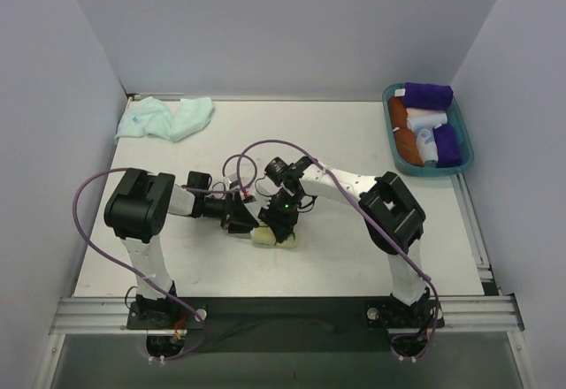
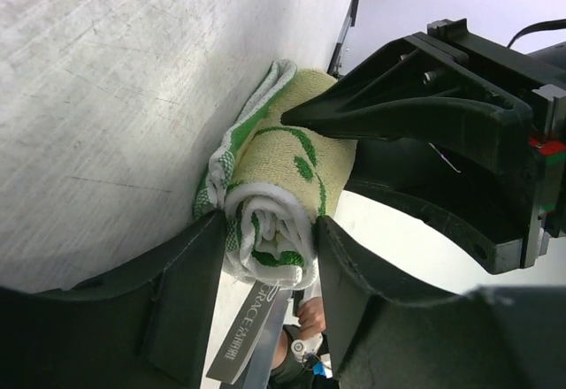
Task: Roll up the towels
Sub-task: Roll the towel
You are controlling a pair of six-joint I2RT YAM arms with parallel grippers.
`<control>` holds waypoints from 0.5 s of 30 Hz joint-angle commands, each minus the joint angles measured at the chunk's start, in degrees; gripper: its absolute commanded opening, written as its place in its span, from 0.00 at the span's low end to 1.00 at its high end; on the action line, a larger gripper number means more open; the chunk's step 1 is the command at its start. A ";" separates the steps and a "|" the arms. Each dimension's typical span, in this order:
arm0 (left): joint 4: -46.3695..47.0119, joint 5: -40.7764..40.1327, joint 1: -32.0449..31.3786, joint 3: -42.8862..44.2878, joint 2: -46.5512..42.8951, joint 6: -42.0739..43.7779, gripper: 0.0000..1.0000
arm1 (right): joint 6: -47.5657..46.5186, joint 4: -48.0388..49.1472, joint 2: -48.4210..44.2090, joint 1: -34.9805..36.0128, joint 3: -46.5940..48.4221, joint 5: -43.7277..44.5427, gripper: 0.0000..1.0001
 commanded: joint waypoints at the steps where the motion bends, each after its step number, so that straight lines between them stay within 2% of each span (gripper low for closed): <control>1: 2.31 1.60 -0.73 0.11 1.21 -0.96 0.53 | 0.03 -2.06 2.07 0.30 -0.33 5.38 0.00; 3: 1.44 1.42 -1.00 0.20 1.13 -0.52 0.50 | 0.65 -1.45 1.90 0.30 -0.24 6.35 0.00; 6: 1.34 1.77 -1.35 0.20 1.30 -0.34 0.53 | 0.91 -1.18 1.89 0.21 -0.15 6.88 0.00; 8: 1.34 1.77 -1.52 0.29 1.39 -0.25 0.51 | 1.00 -1.09 1.89 0.39 -0.15 7.14 0.00; 9: 1.34 1.86 -1.44 0.46 1.30 -0.34 0.43 | 1.00 -1.00 1.72 0.39 -0.15 7.23 0.00; 10: 1.26 1.69 -1.44 0.46 1.13 -0.34 0.23 | 1.09 -0.92 1.63 0.48 -0.24 7.49 0.00; 13: 1.00 1.42 -0.91 0.46 1.30 -0.87 0.00 | 0.74 -0.30 0.14 0.39 -1.12 8.46 0.19; 15: -0.14 1.07 -0.12 0.55 1.65 -0.43 0.00 | 0.56 0.31 -1.96 0.48 -1.91 9.51 0.28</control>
